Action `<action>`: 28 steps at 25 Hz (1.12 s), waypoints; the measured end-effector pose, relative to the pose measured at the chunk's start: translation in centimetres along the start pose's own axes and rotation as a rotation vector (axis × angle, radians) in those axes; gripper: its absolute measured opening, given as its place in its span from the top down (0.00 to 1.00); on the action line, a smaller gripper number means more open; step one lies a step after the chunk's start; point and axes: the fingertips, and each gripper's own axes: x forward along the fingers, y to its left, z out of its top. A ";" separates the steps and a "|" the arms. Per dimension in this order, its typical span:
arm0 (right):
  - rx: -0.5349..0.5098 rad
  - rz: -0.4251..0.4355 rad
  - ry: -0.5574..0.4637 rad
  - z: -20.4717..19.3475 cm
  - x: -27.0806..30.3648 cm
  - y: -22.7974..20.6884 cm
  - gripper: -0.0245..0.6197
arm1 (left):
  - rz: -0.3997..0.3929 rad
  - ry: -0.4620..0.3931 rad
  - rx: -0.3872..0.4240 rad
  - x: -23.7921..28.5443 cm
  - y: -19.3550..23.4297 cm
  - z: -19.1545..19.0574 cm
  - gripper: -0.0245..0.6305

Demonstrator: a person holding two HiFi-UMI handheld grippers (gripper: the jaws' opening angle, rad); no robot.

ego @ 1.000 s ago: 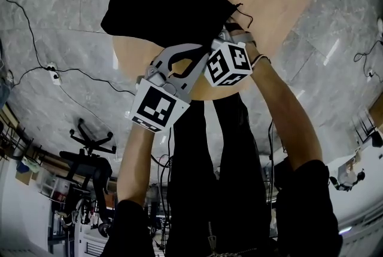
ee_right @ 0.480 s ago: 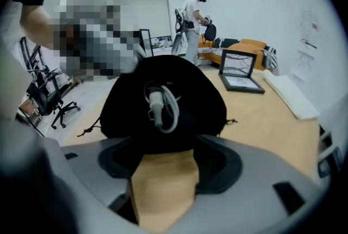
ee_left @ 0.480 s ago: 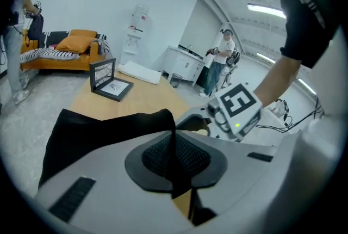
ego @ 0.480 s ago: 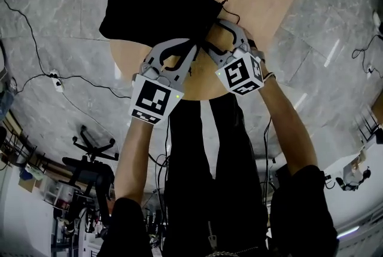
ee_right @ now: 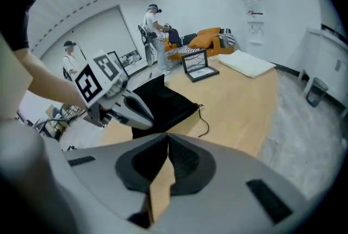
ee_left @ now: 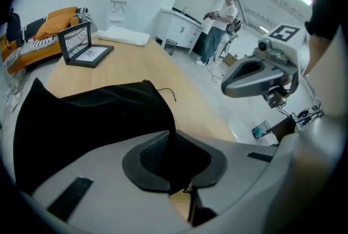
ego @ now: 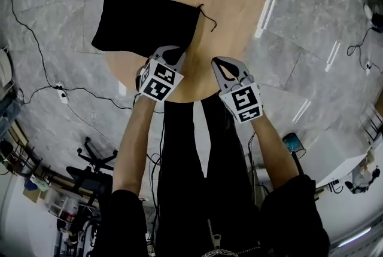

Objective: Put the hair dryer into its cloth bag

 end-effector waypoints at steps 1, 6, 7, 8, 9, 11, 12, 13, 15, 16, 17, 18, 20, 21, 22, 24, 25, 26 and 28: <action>0.016 0.006 -0.010 0.2 -0.7 0.4 0.94 | 0.015 0.007 -0.008 0.1 0.1 -0.2 0.91; 0.066 -0.036 -0.036 1.3 -4.4 0.9 0.95 | 0.193 -0.045 -0.027 -2.3 1.3 0.4 0.69; 0.086 -0.042 -0.043 1.7 -5.2 0.8 0.95 | 0.224 -0.075 -0.031 -3.2 1.3 1.0 0.69; 0.111 -0.040 -0.053 2.2 -6.0 0.7 0.95 | 0.250 -0.110 -0.036 -4.3 1.1 1.7 0.69; 0.139 -0.037 -0.057 2.6 -6.7 0.8 0.95 | 0.269 -0.147 -0.042 -5.5 0.8 2.5 0.69; 0.184 -0.046 -0.042 3.2 -8.2 1.1 0.95 | 0.289 -0.228 -0.056 -8.4 -0.7 4.3 0.70; 0.191 -0.055 -0.039 3.7 -9.1 1.4 0.95 | 0.292 -0.272 -0.068 -10.1 -1.9 5.2 0.72; 0.184 -0.061 -0.050 4.4 -10.2 1.8 0.95 | 0.293 -0.318 -0.082 -11.9 -3.2 6.1 0.77; 0.147 -0.069 -0.104 6.7 -12.5 2.9 0.95 | 0.298 -0.410 -0.103 -15.4 -5.7 8.0 0.84; 0.121 -0.076 -0.142 8.0 -13.7 3.5 0.95 | 0.303 -0.452 -0.106 -17.1 -6.7 8.9 0.88; 0.091 -0.083 -0.186 9.4 -14.8 4.2 0.95 | 0.314 -0.488 -0.106 -18.8 -7.6 9.6 0.91; 0.058 -0.090 -0.234 10.9 -15.9 5.0 0.95 | 0.330 -0.521 -0.108 -20.4 -8.3 10.3 0.93; 0.004 -0.103 -0.327 13.4 -18.5 6.8 0.95 | 0.371 -0.576 -0.121 -23.7 -9.8 11.1 0.94; -0.014 -0.112 -0.370 14.5 -19.9 7.7 0.95 | 0.390 -0.597 -0.129 -25.4 -10.7 11.4 0.94; -0.028 -0.123 -0.406 15.5 -21.3 8.6 0.95 | 0.406 -0.616 -0.134 -27.0 -11.6 11.6 0.94; -0.047 -0.141 -0.457 17.0 -23.9 10.3 0.95 | 0.430 -0.649 -0.134 -30.0 -13.5 12.1 0.94; -0.056 -0.141 -0.478 17.7 -25.0 11.1 0.95 | 0.437 -0.664 -0.136 -31.3 -14.4 12.3 0.94; -0.065 -0.137 -0.499 18.2 -26.0 11.9 0.95 | 0.440 -0.678 -0.141 -32.4 -15.2 12.4 0.94; -0.083 -0.121 -0.545 19.2 -28.1 13.7 0.95 | 0.434 -0.704 -0.156 -34.3 -16.8 12.2 0.94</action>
